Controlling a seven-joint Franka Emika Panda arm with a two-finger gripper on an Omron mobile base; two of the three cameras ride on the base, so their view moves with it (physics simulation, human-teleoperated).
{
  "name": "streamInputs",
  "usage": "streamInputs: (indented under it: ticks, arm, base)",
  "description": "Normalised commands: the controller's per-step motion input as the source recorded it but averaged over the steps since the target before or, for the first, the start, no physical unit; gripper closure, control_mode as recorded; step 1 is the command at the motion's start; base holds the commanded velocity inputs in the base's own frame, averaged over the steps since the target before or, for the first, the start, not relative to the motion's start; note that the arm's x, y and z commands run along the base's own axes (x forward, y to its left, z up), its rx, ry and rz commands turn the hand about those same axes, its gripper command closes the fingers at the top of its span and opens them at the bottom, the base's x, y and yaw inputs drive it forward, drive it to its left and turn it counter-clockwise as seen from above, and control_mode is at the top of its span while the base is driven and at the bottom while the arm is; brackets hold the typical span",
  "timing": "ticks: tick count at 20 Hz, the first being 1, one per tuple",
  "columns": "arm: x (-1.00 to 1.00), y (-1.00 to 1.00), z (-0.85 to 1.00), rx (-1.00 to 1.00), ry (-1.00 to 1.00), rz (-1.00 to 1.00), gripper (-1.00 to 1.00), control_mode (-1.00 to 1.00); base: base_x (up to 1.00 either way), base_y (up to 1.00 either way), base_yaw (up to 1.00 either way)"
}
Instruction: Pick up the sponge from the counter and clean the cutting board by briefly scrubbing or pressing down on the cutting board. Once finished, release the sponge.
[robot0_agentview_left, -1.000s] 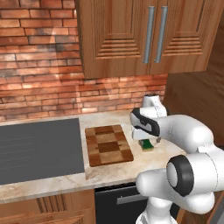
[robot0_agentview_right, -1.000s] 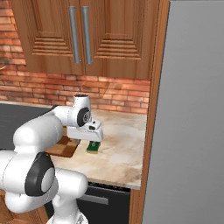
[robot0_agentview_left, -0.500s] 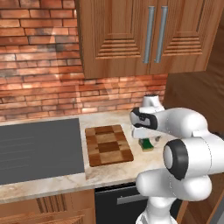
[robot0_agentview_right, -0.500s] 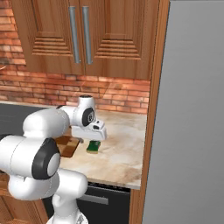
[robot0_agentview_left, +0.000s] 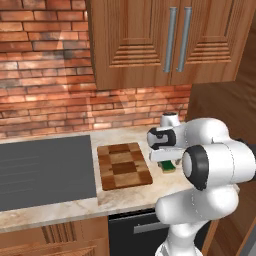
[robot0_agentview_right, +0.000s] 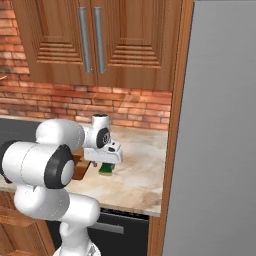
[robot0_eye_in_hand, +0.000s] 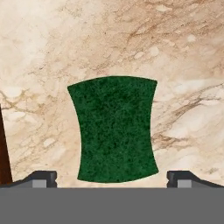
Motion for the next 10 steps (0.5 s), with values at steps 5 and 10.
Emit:
streamInputs:
  ticks: [5, 10]
  arm:
    - [0.10, 0.00, -0.27, 0.00, 0.00, 0.02, -1.00, -1.00]
    - [0.08, 0.00, -0.26, 0.00, 0.01, 0.03, -1.00, -1.00]
  base:
    - [0.00, 0.00, 0.00]
    - [0.00, 0.00, 0.00]
